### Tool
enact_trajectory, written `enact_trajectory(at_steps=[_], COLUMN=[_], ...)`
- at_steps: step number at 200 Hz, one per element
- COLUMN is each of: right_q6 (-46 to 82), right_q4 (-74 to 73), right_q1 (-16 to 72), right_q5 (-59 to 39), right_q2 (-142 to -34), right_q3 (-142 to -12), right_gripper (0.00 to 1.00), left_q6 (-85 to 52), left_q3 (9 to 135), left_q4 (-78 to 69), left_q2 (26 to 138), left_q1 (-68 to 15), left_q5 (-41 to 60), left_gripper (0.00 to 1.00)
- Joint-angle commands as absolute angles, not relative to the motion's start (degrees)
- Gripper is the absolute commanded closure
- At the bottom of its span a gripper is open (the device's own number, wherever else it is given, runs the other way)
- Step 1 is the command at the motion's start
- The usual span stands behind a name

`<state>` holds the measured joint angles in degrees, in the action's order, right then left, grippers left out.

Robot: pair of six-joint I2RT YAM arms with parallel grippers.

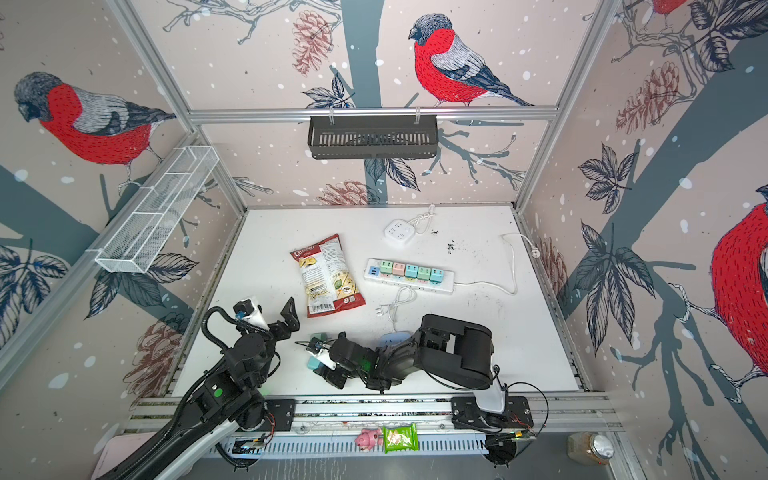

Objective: Insert the plug
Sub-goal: 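Close the right gripper on the loose teal charger, then lift the teal charger with the right gripper while the left arm reaches toward it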

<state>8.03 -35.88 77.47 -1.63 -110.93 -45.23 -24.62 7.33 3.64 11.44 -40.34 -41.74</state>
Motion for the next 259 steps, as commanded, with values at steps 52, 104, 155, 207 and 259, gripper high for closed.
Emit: enact_trajectory(at_steps=[52, 104, 155, 207, 259], right_q6=[8.5, 4.5, 1.1, -4.0, -6.0], right_q4=[-40.6, -43.6, -42.0, -49.6, -59.7], right_q1=[77.5, 76.6, 67.5, 64.6, 59.6], right_q5=[4.5, 17.2, 20.3, 26.6, 21.1], right_q2=[-96.0, -76.1, -58.6, -42.0, -38.0], right_q3=[-34.5, -23.6, -15.7, -1.6, 6.9], right_gripper=[0.72, 0.76, 0.81, 0.83, 0.87], left_q6=[-24.5, -22.8, -21.6, -18.0, -22.9], left_q3=[7.6, 7.6, 7.2, 6.2, 7.5], left_q4=[1.1, 0.0, -1.0, -5.7, -6.1], left_q2=[12.3, 12.0, 11.6, 11.4, 13.2], left_q1=[-40.3, -40.2, -40.3, -40.3, -40.3], left_q5=[-39.2, -34.8, -31.9, -21.6, -6.6], left_gripper=[0.01, 0.02, 0.03, 0.06, 0.10])
